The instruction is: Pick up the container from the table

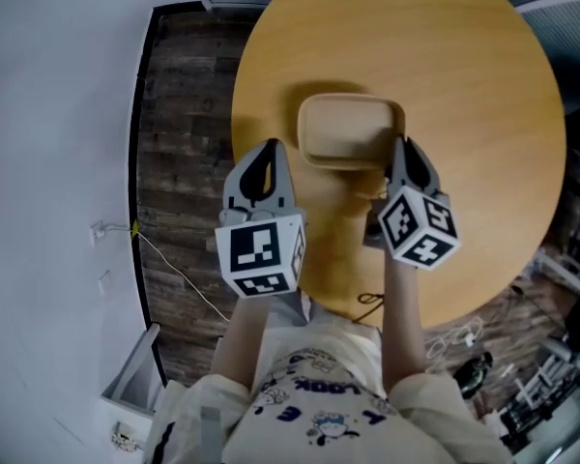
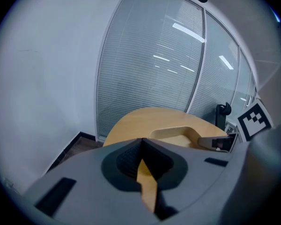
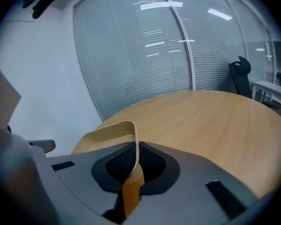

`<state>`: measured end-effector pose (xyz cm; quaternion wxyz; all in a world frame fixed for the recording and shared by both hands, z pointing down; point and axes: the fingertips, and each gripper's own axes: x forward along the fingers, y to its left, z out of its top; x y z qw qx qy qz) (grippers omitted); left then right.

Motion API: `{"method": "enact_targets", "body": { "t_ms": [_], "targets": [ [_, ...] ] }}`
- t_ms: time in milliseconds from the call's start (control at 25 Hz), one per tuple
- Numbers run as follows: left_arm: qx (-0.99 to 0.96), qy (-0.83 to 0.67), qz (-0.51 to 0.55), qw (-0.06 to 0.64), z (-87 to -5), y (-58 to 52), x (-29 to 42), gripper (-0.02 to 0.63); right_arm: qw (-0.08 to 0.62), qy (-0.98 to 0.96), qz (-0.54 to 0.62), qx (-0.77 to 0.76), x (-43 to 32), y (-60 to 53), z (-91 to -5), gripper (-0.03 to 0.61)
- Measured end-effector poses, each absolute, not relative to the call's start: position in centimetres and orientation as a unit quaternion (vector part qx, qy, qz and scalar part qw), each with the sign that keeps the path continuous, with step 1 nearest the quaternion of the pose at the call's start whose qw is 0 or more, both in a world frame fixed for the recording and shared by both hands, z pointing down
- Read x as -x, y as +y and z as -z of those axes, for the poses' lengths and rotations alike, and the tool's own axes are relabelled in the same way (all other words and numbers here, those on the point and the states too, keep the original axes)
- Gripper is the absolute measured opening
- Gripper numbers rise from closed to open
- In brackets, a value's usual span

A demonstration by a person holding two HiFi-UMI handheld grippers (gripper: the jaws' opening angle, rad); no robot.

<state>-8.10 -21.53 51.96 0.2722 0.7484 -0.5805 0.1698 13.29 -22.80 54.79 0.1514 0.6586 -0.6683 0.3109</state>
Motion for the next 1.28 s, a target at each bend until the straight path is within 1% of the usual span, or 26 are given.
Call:
{"method": "enact_targets", "body": {
  "t_ms": [360, 920, 1280],
  "targets": [
    [-0.760, -0.584, -0.136, 0.250, -47.8, -21.1, 7.8, 0.002, 0.123, -0.678, -0.290, -0.664, -12.6, -21.6, -50.2, 0.018],
    [-0.778, -0.596, -0.074, 0.186, -39.0, -20.2, 9.5, 0.002, 0.064, -0.693, -0.237, -0.678, -11.6, -20.2, -41.4, 0.018],
    [-0.789, -0.594, -0.047, 0.151, -34.8, -20.6, 8.6, 0.002, 0.023, -0.694, -0.204, -0.690, -12.9, -20.2, -36.7, 0.018]
  ]
}}
